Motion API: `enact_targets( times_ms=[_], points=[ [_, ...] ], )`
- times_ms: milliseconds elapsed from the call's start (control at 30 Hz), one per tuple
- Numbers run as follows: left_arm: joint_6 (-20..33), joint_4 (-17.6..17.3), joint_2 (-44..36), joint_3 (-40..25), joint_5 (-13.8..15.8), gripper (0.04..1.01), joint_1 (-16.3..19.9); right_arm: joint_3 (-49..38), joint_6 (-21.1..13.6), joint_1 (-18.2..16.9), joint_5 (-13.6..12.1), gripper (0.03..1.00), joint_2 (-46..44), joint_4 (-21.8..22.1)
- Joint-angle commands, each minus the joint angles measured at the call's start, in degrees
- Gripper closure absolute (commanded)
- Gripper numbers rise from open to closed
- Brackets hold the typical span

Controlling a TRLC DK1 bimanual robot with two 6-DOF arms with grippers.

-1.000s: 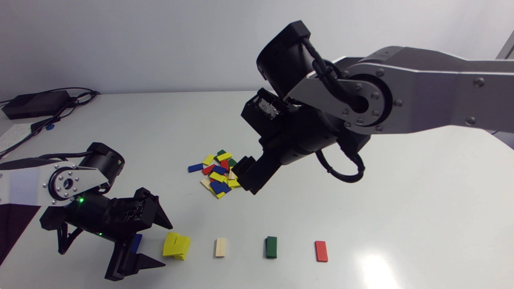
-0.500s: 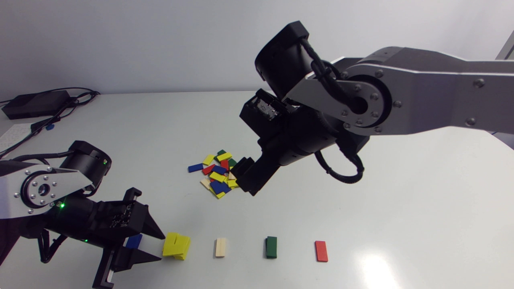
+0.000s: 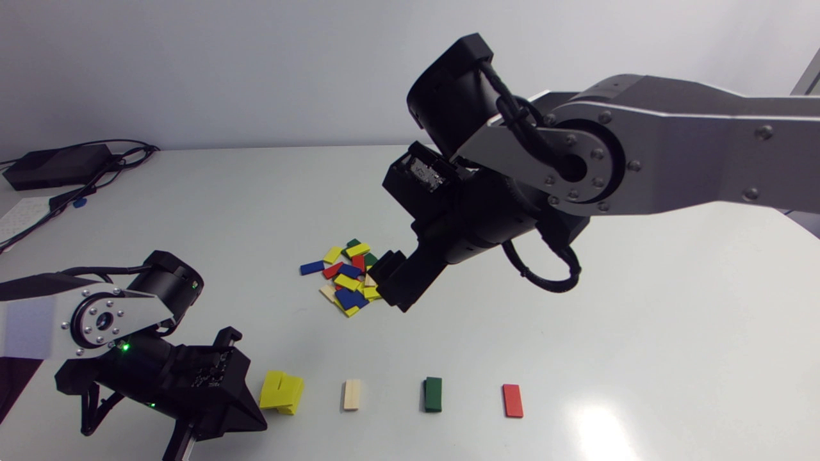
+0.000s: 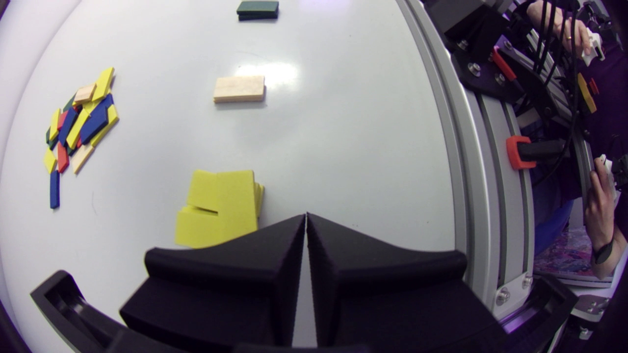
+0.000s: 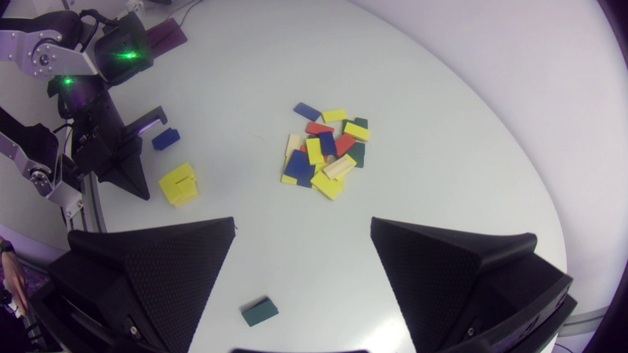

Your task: Take domino bricks one by one from the mixed stack on the table and place each onto the existing stack of the same color.

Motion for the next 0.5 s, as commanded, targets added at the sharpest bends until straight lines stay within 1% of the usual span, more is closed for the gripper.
enact_targets(
  times_ms=[0, 100, 467],
  points=[
    [0.85, 0.49, 1.16, -1.18, 0.31, 1.005, 0.11, -1.63, 0.25, 0.25, -0.29, 0.066, -0.45, 0.41],
    [1.12, 1.20, 2.04, -1.18, 0.31, 1.005, 0.73, -1.63, 0.34, 0.25, -0.29, 0.066, -0.53, 0.41],
    [1.73, 1.37, 2.48, -0.92, 0.31, 1.005, 1.96, -1.71, 0.25, 0.25, -0.29, 0.066, -0.62, 0.41]
  ],
)
